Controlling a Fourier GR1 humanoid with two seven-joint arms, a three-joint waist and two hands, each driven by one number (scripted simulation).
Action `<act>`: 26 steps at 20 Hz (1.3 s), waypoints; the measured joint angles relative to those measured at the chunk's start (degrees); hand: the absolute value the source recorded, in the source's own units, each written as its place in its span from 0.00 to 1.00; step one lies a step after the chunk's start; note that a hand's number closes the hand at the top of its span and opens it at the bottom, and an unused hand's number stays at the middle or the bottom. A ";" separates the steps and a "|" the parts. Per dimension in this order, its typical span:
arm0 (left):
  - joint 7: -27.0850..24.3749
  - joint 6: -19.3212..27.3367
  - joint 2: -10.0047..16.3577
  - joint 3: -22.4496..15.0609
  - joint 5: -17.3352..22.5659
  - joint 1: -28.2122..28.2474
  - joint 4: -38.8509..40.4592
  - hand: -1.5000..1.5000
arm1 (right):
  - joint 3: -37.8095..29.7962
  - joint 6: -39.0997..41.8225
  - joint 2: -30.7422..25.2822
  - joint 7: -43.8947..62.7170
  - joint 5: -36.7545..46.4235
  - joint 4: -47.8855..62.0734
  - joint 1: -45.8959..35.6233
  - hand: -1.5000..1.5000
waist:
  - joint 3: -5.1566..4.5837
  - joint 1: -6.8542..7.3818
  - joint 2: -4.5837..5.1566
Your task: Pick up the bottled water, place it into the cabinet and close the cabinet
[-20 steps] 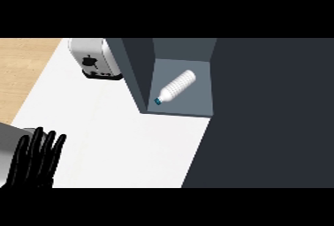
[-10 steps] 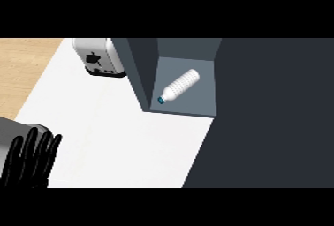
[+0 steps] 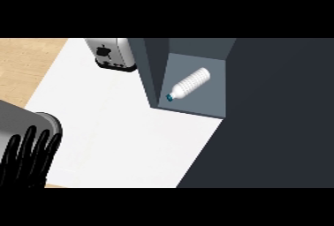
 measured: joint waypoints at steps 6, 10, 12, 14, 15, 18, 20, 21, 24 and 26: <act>-0.21 -1.45 0.79 0.68 0.36 0.33 0.15 0.00 | -0.33 -0.86 0.48 1.58 -9.29 2.66 1.47 1.00 | 0.03 0.33 -0.18; -0.45 -1.33 0.70 1.24 0.69 1.03 0.25 0.00 | -2.28 -3.58 0.79 -0.16 -10.51 2.89 3.10 1.00 | 0.08 -1.16 -0.54; -0.67 -1.30 0.65 1.71 0.93 1.39 0.46 0.00 | -3.23 -5.03 1.21 -0.85 -10.72 3.06 3.79 1.00 | 0.01 -1.85 -0.76; -0.86 -1.45 0.81 2.27 1.14 1.71 0.85 0.00 | -4.30 -6.62 1.65 -1.67 -11.08 3.37 4.30 1.00 | -0.05 -2.38 -0.87; -1.01 -1.52 0.76 2.42 1.23 1.87 0.89 0.00 | -5.27 -7.33 1.81 -2.10 -11.30 3.54 4.33 1.00 | -0.05 -2.49 -0.86; -1.03 -1.94 0.87 2.73 1.61 2.00 0.88 0.00 | -9.37 -9.73 2.24 -3.45 -11.80 4.66 3.57 1.00 | 0.07 -2.74 -0.61; -1.18 -2.24 0.93 2.68 1.45 1.99 0.92 0.00 | -13.41 -11.84 2.68 -4.39 -12.23 7.18 2.00 1.00 | 0.21 -2.46 -0.33; -1.23 -2.41 0.91 2.75 1.49 1.85 1.09 0.00 | -15.20 -13.16 3.02 -4.79 -12.47 8.64 0.77 1.00 | 0.25 -2.32 -0.23; -1.11 -3.07 0.97 2.47 1.57 1.76 1.19 0.00 | -17.93 -20.04 5.59 -4.95 -11.87 14.34 -4.95 1.00 | 0.37 -1.46 -0.14; -1.13 -3.56 0.95 2.38 1.64 1.66 1.54 0.00 | -19.29 -24.56 6.74 -5.13 -11.81 18.58 -9.84 1.00 | 0.44 -1.02 -0.24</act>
